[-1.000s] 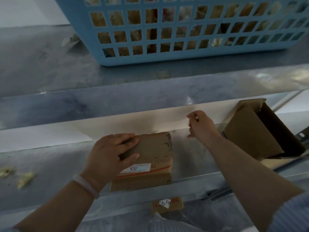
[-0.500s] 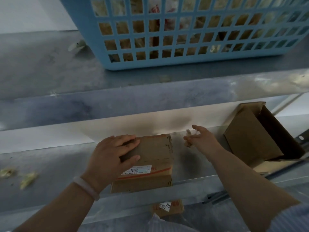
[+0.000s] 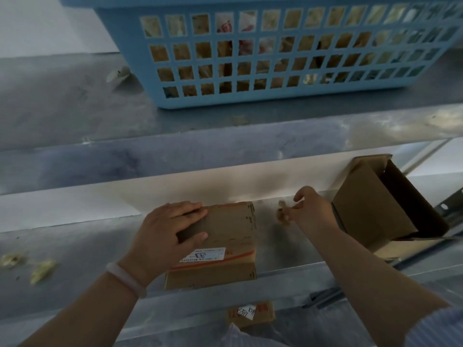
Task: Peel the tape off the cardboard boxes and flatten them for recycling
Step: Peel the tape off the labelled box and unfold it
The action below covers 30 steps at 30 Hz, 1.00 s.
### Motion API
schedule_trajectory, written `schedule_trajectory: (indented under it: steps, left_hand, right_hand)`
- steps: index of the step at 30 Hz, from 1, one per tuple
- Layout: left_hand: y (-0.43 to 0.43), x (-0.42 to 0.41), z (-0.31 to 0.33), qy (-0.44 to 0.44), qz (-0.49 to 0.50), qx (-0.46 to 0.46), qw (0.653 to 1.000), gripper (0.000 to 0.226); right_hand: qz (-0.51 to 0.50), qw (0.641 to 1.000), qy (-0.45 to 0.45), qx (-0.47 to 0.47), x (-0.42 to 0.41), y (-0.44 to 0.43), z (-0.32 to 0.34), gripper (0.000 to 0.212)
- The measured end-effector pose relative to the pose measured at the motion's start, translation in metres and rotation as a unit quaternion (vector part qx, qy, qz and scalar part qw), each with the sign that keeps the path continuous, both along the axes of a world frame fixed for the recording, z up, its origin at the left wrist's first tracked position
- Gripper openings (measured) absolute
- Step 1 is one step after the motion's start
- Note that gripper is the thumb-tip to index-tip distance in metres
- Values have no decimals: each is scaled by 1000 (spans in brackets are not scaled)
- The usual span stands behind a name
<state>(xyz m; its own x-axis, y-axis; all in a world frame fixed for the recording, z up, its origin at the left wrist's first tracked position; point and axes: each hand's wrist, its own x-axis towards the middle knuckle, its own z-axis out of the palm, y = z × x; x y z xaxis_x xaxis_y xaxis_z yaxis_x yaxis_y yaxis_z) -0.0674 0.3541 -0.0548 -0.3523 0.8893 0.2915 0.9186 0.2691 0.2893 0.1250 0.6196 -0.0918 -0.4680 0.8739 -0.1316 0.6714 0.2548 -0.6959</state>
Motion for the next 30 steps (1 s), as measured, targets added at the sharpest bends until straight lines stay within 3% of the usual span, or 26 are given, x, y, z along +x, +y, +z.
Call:
schedule_trajectory:
  steps: [1,3,5,11,14,17,21,25,27,30]
  left_hand:
    - [0,0,0,-1,-2,4,1000,57]
    - [-2,-1,-2,-1,3,20,1000,59]
    - [-3,0,-2,-5,27,45,999,55]
    - [-12,2,-1,98,78,86,988,54]
    - [-20,2,-1,88,118,110,983,48]
    - [-34,-2,-5,9,170,135,976,36]
    - [-50,-5,-15,-168,260,187,932,10]
    - [-52,-2,-18,-429,300,206,827,18]
    - [-50,-1,-14,-485,307,216,790,20]
    - [-50,0,-4,-557,306,231,736,23]
  right_hand:
    - [-3,1000,14,-1,0,-2,1,19]
    - [27,998,-46,41,-2,-3,4,8]
    - [54,994,-71,64,-5,-6,8,22]
    - [48,997,-26,59,-3,-11,12,11]
    - [37,998,-18,41,-6,-13,13,12]
    - [67,995,-18,65,-8,-18,17,12]
    - [60,994,82,37,-6,-47,31,12]
    - [110,985,136,5,-3,-88,32,12]
    - [117,982,147,7,-3,-96,33,20]
    - [118,972,188,-71,-7,-100,35,32]
